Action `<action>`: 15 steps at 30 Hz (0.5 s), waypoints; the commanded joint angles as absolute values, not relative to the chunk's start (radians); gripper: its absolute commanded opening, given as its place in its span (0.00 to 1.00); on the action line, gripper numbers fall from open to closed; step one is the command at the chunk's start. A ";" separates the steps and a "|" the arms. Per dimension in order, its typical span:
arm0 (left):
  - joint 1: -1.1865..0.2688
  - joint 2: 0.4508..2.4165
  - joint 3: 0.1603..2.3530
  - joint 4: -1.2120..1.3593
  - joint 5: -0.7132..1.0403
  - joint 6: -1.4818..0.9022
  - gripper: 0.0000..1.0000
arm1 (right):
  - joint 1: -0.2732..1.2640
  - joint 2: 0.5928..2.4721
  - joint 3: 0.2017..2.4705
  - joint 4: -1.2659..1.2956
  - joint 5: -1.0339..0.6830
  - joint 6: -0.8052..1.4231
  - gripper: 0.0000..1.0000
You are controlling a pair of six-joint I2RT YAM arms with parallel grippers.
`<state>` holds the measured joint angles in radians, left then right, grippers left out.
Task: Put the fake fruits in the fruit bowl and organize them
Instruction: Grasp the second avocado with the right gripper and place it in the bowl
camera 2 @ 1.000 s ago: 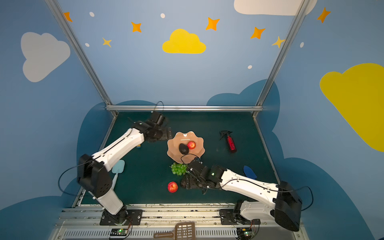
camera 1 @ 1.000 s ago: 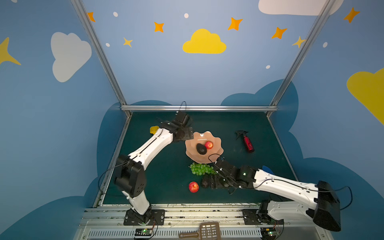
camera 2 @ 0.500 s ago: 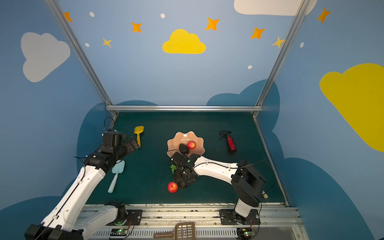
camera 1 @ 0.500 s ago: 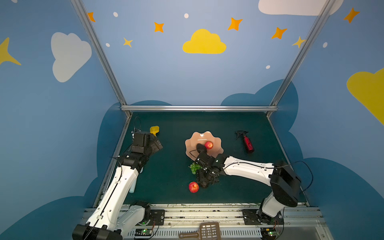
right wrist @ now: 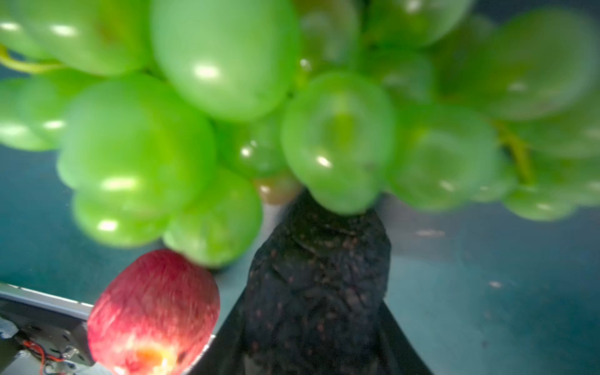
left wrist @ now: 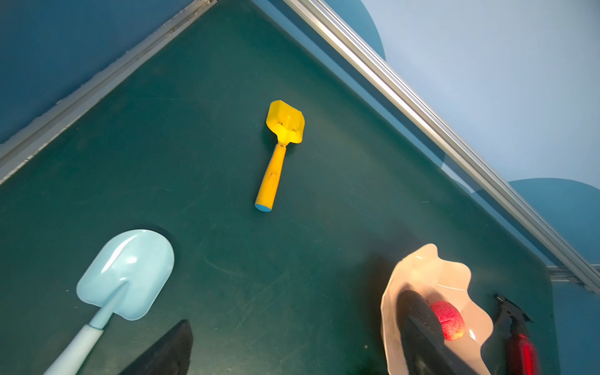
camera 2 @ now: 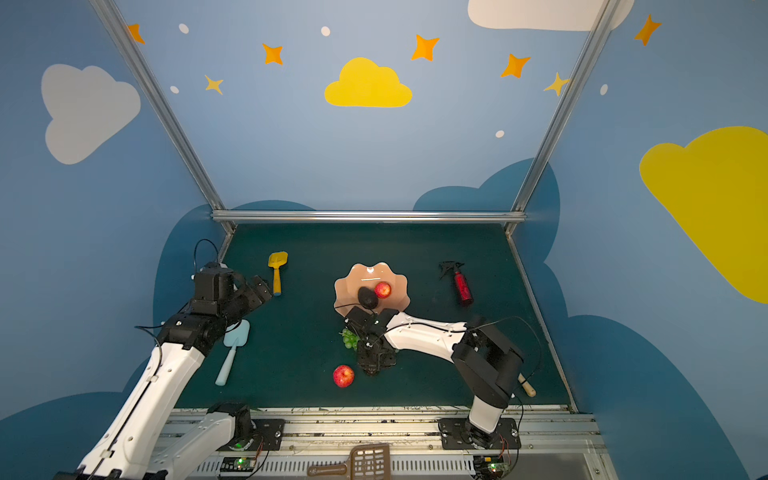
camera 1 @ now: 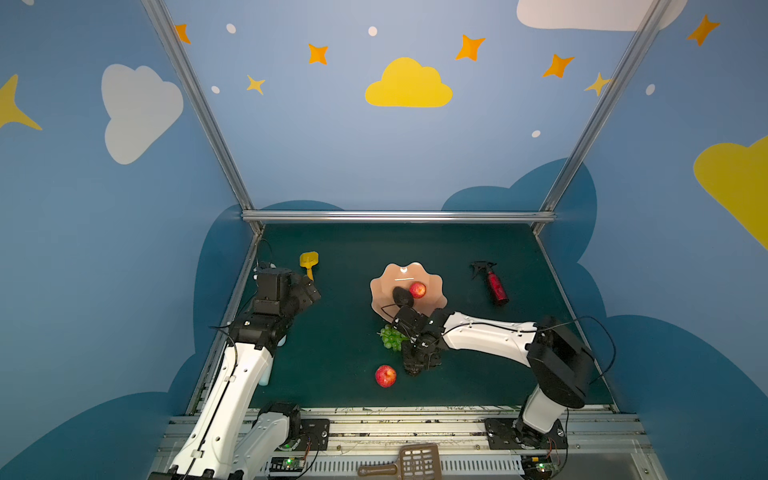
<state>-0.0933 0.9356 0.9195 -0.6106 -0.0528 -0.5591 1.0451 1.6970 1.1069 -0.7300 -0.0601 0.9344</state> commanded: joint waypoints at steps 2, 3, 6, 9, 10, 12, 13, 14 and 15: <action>-0.090 0.921 0.910 -0.641 -0.002 -0.562 0.99 | 1.019 1.502 1.140 -0.898 0.004 0.871 0.32; -0.089 0.917 0.908 -0.650 0.010 -0.559 0.99 | 1.003 1.465 1.147 -0.918 0.008 0.835 0.32; -0.090 0.905 0.894 -0.653 0.109 -0.515 0.99 | 0.959 1.396 1.163 -0.928 0.074 0.757 0.32; -0.102 0.888 0.885 -0.698 0.169 -0.529 0.99 | 0.924 1.356 1.148 -0.843 0.190 0.683 0.32; -0.116 0.879 0.882 -0.716 0.182 -0.529 0.99 | 0.907 1.353 1.143 -0.790 0.208 0.641 0.32; -0.179 0.866 0.874 -0.754 0.168 -0.535 0.99 | 0.856 1.376 1.156 -0.732 0.184 0.597 0.33; -0.235 0.862 0.871 -0.771 0.138 -0.538 0.99 | 0.825 1.399 1.173 -0.715 0.165 0.584 0.33; -0.303 0.864 0.871 -0.786 0.096 -0.544 0.99 | 0.802 1.430 1.191 -0.700 0.155 0.569 0.33; -0.367 0.872 0.870 -0.797 0.058 -0.550 0.99 | 0.789 1.456 1.208 -0.688 0.151 0.554 0.33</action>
<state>-0.2573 0.8734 0.8745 -0.7197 0.1040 -0.5488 0.8261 1.3983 1.1656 -0.7643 0.1307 0.6453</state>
